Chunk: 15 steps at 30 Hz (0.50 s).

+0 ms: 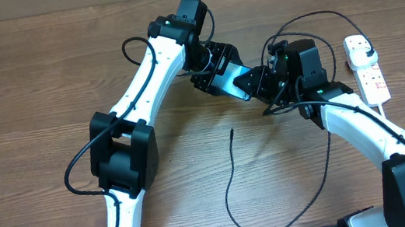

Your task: Plug charger to phone and switch on socket

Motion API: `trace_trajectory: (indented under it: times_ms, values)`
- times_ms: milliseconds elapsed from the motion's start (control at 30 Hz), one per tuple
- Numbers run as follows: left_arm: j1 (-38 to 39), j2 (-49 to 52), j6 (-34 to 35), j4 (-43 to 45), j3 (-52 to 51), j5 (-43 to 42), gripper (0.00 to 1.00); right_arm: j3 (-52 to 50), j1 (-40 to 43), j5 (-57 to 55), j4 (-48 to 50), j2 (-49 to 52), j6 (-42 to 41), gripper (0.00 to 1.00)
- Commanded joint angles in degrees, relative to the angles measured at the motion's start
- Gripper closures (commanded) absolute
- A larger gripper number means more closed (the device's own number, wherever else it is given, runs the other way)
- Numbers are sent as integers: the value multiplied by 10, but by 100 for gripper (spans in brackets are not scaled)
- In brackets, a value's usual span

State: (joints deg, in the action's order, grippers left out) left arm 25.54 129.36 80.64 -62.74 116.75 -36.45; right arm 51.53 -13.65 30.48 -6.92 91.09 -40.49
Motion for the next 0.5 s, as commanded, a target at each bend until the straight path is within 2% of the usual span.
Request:
trace_trajectory:
  times_ms: [0,100,300,333,367,400,433,467]
  values:
    - [4,-7,-5,0,17,-22,96,5,-2,-9,4,-1,5,73]
    - [4,-7,-5,-1,17,-22,96,5,-2,-9,4,-1,5,81]
    - [5,-7,-8,0,17,-21,96,5,-2,-9,4,-1,5,89]
    - [5,-7,-10,0,17,-20,91,5,-2,-9,4,-1,5,90]
    - [5,-7,-11,0,17,-19,80,5,-2,-9,4,-1,5,90]
    - [5,-7,-17,0,17,-14,67,5,-2,-9,4,-1,5,92]
    - [5,-7,-25,0,17,-7,39,5,-2,-9,4,-1,5,93]
    - [4,-7,-29,0,17,-4,29,5,-2,-9,4,-1,5,94]
